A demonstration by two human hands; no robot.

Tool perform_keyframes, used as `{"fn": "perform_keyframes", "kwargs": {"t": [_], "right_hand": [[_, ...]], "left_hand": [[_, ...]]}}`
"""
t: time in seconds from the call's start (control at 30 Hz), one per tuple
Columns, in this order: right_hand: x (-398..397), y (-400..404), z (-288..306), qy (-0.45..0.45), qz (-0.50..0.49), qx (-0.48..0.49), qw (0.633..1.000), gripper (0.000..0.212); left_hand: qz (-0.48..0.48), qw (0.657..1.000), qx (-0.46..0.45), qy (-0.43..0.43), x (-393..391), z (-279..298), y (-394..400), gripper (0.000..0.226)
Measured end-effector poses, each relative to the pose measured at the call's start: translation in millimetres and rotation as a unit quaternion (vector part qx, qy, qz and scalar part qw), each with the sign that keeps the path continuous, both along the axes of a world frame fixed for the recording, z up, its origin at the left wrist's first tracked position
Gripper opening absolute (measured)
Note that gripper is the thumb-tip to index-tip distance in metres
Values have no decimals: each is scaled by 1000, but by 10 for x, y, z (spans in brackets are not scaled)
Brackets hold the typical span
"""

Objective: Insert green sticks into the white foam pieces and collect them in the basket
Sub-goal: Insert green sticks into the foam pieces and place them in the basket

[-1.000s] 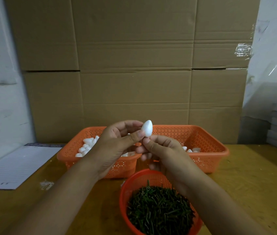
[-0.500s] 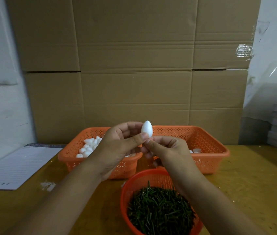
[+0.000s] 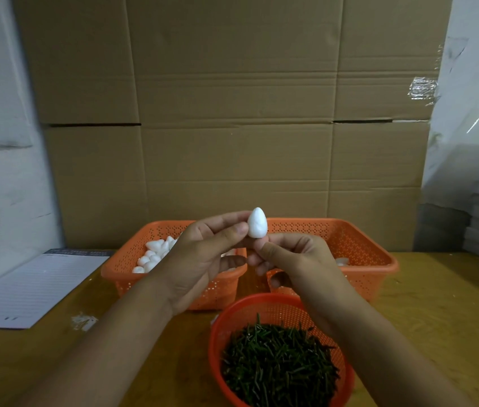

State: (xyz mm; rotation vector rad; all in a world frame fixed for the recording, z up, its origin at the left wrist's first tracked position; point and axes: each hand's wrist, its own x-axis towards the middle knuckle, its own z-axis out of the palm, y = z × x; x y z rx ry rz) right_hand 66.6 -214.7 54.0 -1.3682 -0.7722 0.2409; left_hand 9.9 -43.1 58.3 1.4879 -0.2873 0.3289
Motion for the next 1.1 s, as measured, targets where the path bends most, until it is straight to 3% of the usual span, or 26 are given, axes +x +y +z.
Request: {"fn": "perform_keyframes", "kwargs": {"t": [0.17,0.4,0.57,0.9,1.0,1.1], "right_hand": [[3,13,-5,5,-14,8,1000,13],[-17,61,-14,6,-46,28,999,12],[-20,72,-18,-2,-62,35,997,12],[26,71,-32,19,-64,5,998,14],[145,23,-56,121,-64,-2,991,11],[324,-49,-115,209,-101,1,973,16]], "left_hand": [[23,1000,-12,5,18,-12,-23,48],[71,997,-25,-13,33,-25,-70,46],[80,996,-38,-30,50,-50,-94,31],[118,992,-39,-27,67,-35,-40,37],[214,976,10,-26,119,-33,117,13],[320,933,162,-29,162,-85,387,14]]}}
